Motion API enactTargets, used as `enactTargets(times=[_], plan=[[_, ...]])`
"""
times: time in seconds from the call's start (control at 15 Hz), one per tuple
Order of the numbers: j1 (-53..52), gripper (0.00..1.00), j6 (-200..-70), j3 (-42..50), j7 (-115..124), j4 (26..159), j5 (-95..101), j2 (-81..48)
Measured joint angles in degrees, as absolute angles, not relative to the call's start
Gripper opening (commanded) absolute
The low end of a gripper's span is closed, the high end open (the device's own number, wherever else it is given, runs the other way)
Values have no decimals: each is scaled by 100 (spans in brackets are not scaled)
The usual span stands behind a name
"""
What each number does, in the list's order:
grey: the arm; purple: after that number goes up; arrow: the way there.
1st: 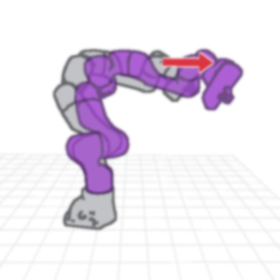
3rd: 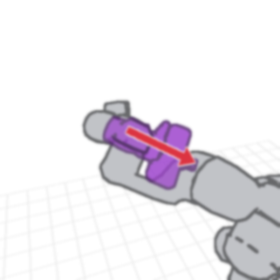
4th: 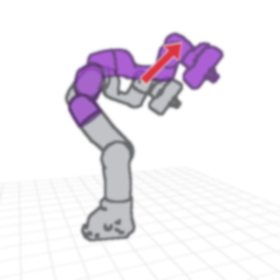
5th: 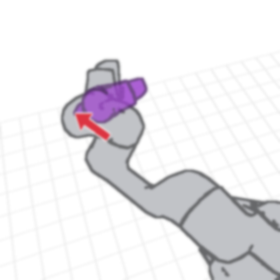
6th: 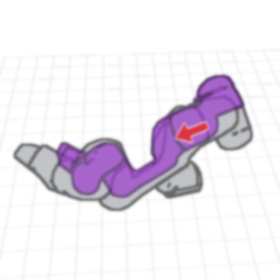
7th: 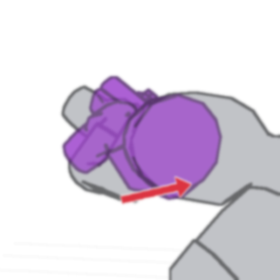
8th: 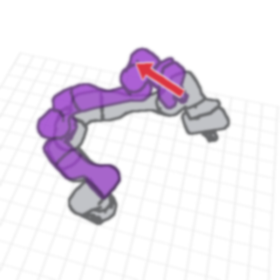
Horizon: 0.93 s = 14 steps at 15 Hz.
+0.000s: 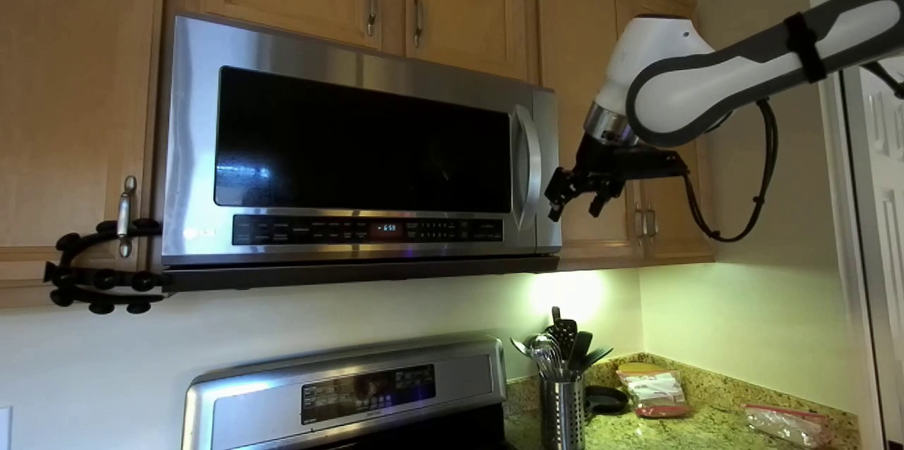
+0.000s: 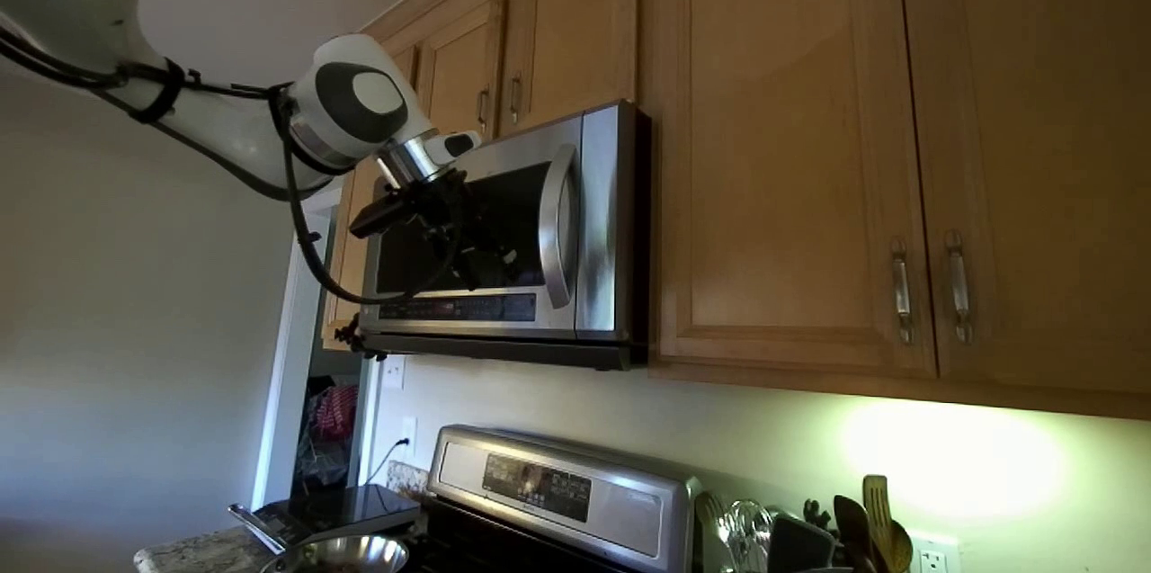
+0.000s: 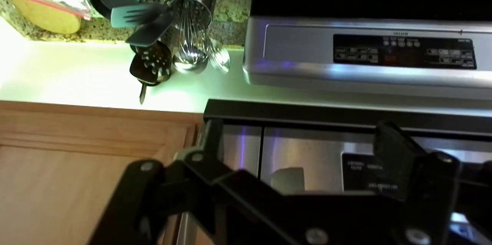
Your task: Open the microwave door
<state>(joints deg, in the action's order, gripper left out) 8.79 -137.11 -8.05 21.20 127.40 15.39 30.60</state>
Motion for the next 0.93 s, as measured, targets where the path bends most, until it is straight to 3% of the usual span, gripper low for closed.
enactTargets(times=[0.4,0.93], plan=[[1052,100,-14845,-559,2040,12368,1617,2528],[1044,100,-15012,-541,2037,11578,1580,1767]])
